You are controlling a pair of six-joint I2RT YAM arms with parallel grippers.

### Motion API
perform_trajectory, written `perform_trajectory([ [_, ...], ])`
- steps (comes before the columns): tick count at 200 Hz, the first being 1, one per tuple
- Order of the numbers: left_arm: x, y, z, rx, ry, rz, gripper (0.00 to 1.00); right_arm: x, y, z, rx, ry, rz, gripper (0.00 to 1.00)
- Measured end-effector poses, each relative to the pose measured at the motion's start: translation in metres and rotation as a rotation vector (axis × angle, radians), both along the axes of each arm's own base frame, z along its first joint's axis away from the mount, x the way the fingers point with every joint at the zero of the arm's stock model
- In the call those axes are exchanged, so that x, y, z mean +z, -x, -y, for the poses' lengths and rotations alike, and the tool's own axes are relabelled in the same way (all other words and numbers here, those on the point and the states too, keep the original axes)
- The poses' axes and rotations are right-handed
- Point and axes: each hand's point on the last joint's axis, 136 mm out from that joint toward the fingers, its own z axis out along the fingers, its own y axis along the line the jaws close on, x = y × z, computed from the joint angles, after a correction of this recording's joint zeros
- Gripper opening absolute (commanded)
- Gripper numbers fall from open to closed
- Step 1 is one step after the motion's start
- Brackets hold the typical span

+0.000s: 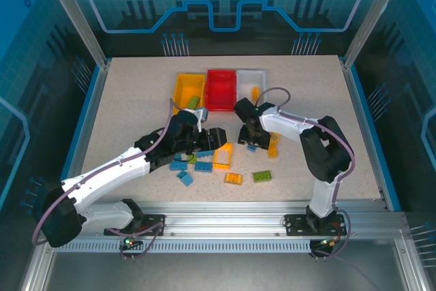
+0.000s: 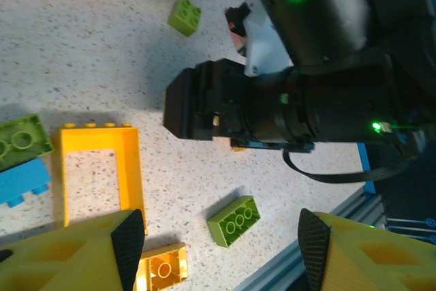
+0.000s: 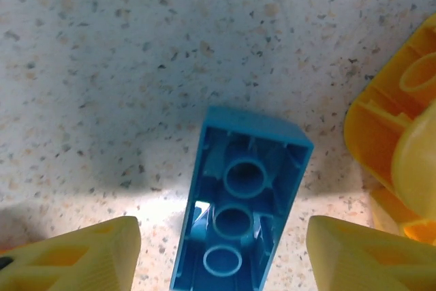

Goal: Sort the legos into containers by color

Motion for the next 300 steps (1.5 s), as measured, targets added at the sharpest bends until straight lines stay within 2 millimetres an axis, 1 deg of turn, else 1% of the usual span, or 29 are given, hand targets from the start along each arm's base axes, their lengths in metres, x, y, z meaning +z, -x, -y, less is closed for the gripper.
perform_trajectory([
  [26, -0.002, 0.001, 0.007, -0.027, 0.015, -0.011, 0.65, -0.011, -0.004, 0.003, -0.032, -0.002, -0.018, 0.47],
  [51, -0.002, 0.001, 0.009, -0.036, 0.022, -0.014, 0.64, -0.012, -0.006, 0.003, -0.046, -0.010, -0.013, 0.35],
  [82, -0.001, 0.001, 0.010, -0.040, 0.025, -0.006, 0.64, -0.008, -0.009, 0.001, -0.030, 0.007, 0.009, 0.33],
  [96, -0.002, -0.001, 0.006, -0.029, 0.006, -0.006, 0.64, -0.001, -0.012, -0.005, 0.008, 0.022, 0.040, 0.33],
  [109, 0.000, -0.006, -0.006, 0.009, -0.030, -0.004, 0.64, 0.013, -0.017, -0.018, 0.064, 0.024, 0.082, 0.33],
  [114, 0.003, -0.009, -0.011, 0.028, -0.040, -0.001, 0.64, 0.021, -0.021, -0.025, 0.090, 0.019, 0.104, 0.33],
  [122, 0.010, -0.016, -0.020, 0.062, -0.048, 0.009, 0.64, 0.039, -0.033, -0.042, 0.134, -0.003, 0.157, 0.33],
  [124, 0.011, -0.018, -0.022, 0.071, -0.048, 0.010, 0.64, 0.040, -0.033, -0.043, 0.139, -0.004, 0.161, 0.33],
  [131, 0.020, -0.026, -0.032, 0.110, -0.045, 0.025, 0.64, 0.060, -0.046, -0.058, 0.175, -0.029, 0.214, 0.33],
  [140, 0.029, -0.035, -0.044, 0.152, -0.040, 0.040, 0.64, 0.082, -0.062, -0.072, 0.203, -0.059, 0.274, 0.33],
  [142, 0.032, -0.038, -0.048, 0.164, -0.037, 0.045, 0.64, 0.084, -0.064, -0.074, 0.207, -0.063, 0.281, 0.33],
  [144, 0.034, -0.041, -0.051, 0.176, -0.036, 0.048, 0.64, 0.092, -0.071, -0.080, 0.216, -0.074, 0.305, 0.33],
  [145, 0.034, -0.041, -0.051, 0.176, -0.036, 0.048, 0.64, 0.092, -0.071, -0.080, 0.216, -0.074, 0.305, 0.33],
  [151, 0.041, -0.047, -0.058, 0.202, -0.032, 0.059, 0.64, 0.106, -0.083, -0.087, 0.230, -0.090, 0.348, 0.33],
  [153, 0.042, -0.049, -0.061, 0.209, -0.032, 0.061, 0.64, 0.108, -0.085, -0.088, 0.233, -0.091, 0.351, 0.33],
  [156, 0.044, -0.051, -0.063, 0.216, -0.032, 0.066, 0.64, 0.115, -0.092, -0.092, 0.238, -0.096, 0.374, 0.33],
  [162, 0.049, -0.056, -0.069, 0.234, -0.034, 0.076, 0.64, 0.124, -0.104, -0.098, 0.250, -0.103, 0.400, 0.33],
  [174, 0.058, -0.064, -0.077, 0.257, -0.030, 0.094, 0.64, 0.132, -0.125, -0.108, 0.266, -0.110, 0.437, 0.33],
  [181, 0.063, -0.070, -0.079, 0.265, -0.029, 0.105, 0.64, 0.133, -0.137, -0.114, 0.273, -0.110, 0.450, 0.33],
  [185, 0.066, -0.073, -0.080, 0.267, -0.028, 0.112, 0.64, 0.132, -0.141, -0.115, 0.274, -0.109, 0.454, 0.33],
  [198, 0.072, -0.081, -0.081, 0.267, -0.028, 0.123, 0.64, 0.122, -0.157, -0.117, 0.282, -0.091, 0.440, 0.34],
  [202, 0.072, -0.084, -0.081, 0.268, -0.030, 0.121, 0.64, 0.117, -0.163, -0.118, 0.284, -0.085, 0.437, 0.34],
  [212, 0.073, -0.091, -0.082, 0.269, -0.036, 0.123, 0.64, 0.108, -0.172, -0.119, 0.287, -0.077, 0.426, 0.35],
  [215, 0.072, -0.093, -0.082, 0.266, -0.040, 0.124, 0.64, 0.103, -0.177, -0.119, 0.288, -0.071, 0.419, 0.35],
  [236, 0.068, -0.102, -0.082, 0.266, -0.046, 0.111, 0.64, 0.079, -0.192, -0.118, 0.290, -0.050, 0.384, 0.41],
  [253, 0.061, -0.104, -0.081, 0.259, -0.052, 0.094, 0.64, 0.064, -0.196, -0.115, 0.293, -0.037, 0.353, 0.47],
  [266, 0.059, -0.104, -0.080, 0.251, -0.049, 0.087, 0.64, 0.059, -0.196, -0.113, 0.296, -0.034, 0.334, 0.52],
  [285, 0.059, -0.103, -0.078, 0.239, -0.045, 0.087, 0.64, 0.059, -0.197, -0.116, 0.308, -0.042, 0.328, 0.59],
  [300, 0.059, -0.102, -0.077, 0.230, -0.049, 0.088, 0.64, 0.063, -0.196, -0.117, 0.315, -0.046, 0.328, 0.60],
])
